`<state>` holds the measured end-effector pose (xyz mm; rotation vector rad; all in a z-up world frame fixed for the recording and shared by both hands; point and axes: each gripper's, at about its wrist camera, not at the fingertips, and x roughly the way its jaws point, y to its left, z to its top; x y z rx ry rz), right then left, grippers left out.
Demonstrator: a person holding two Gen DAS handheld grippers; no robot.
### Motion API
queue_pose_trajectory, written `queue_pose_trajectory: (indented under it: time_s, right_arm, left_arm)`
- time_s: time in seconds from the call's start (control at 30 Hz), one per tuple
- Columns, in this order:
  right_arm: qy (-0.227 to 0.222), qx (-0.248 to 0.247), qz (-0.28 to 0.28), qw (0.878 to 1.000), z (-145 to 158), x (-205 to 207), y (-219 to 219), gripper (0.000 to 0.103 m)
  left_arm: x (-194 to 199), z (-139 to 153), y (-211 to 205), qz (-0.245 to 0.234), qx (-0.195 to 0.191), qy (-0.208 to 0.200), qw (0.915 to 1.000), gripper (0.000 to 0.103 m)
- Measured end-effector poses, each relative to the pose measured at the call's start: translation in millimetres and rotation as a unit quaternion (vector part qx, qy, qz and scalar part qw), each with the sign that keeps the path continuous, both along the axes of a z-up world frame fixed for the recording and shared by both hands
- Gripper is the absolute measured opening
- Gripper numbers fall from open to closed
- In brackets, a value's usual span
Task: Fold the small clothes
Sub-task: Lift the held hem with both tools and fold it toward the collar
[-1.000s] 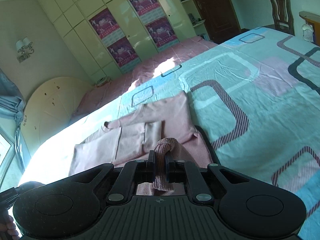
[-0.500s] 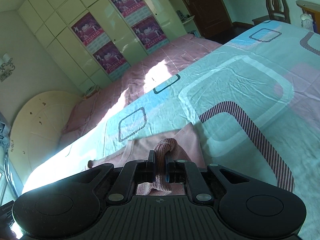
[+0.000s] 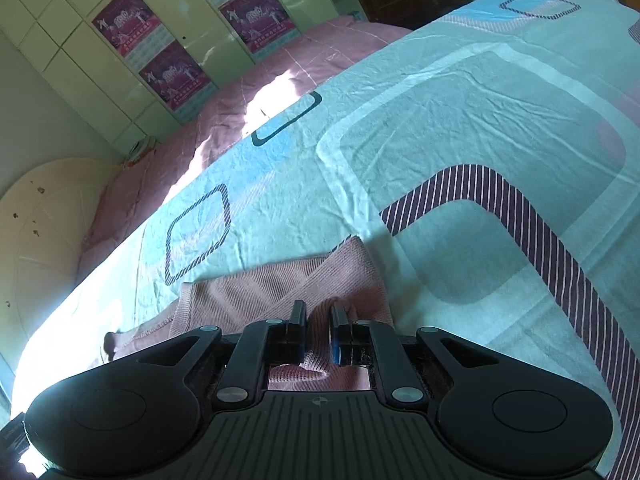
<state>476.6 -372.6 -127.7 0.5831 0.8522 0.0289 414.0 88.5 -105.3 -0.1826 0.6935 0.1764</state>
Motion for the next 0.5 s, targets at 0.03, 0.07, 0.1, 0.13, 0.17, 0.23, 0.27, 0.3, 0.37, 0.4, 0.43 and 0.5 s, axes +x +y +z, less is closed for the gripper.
queue_pose_trajectory:
  time_s: [0.03,0.07,0.1,0.13,0.17,0.23,0.27,0.3,0.37,0.4,0.43,0.5]
  right_arm:
    - [-0.016,-0.010,-0.007,1.000,3.8,-1.9,-3.0,0.073]
    - [-0.032,-0.019,-0.006,0.999,7.4,-3.2,-4.9,0.079]
    - [-0.039,-0.028,0.004,0.999,10.5,-1.8,-4.6,0.079]
    - [-0.044,-0.034,0.018,0.998,12.0,1.4,-2.3,0.079]
    - [-0.050,-0.036,0.029,0.998,12.7,1.7,-1.5,0.079]
    - [-0.055,-0.042,0.058,0.996,9.1,6.0,5.6,0.079]
    - [-0.054,-0.051,0.071,0.995,4.9,11.6,11.7,0.079]
    - [-0.054,-0.061,0.084,0.993,1.2,13.9,16.6,0.079]
    - [-0.053,-0.077,0.107,0.990,-4.4,16.7,25.9,0.060]
    - [-0.048,-0.083,0.125,0.987,-10.2,22.1,30.0,0.052]
    - [-0.047,-0.087,0.136,0.986,-13.0,24.5,33.1,0.046]
    - [-0.048,-0.101,0.149,0.982,-20.0,31.3,36.3,0.046]
  left_arm:
    - [-3.2,2.1,3.9,-0.007,0.003,-0.003,1.0000,0.077]
    - [-5.9,3.0,7.0,-0.011,0.007,-0.005,0.9999,0.077]
    - [-6.4,4.0,9.4,-0.023,0.013,-0.008,0.9996,0.077]
    - [-5.9,2.9,11.1,-0.035,0.015,-0.006,0.9993,0.077]
    - [-3.7,0.8,11.3,-0.046,0.017,-0.001,0.9988,0.076]
    - [4.0,-6.4,7.9,-0.062,0.025,0.009,0.9977,0.076]
    - [8.7,-10.9,5.2,-0.067,0.030,0.015,0.9972,0.075]
    - [14.3,-15.9,2.4,-0.070,0.034,0.021,0.9967,0.073]
    - [25.2,-24.8,-1.4,-0.075,0.039,0.030,0.9960,0.071]
    - [30.3,-28.9,-2.6,-0.078,0.040,0.034,0.9956,0.070]
    - [35.2,-32.5,-3.4,-0.083,0.040,0.037,0.9950,0.069]
    - [42.1,-38.7,-4.5,-0.094,0.042,0.046,0.9936,0.067]
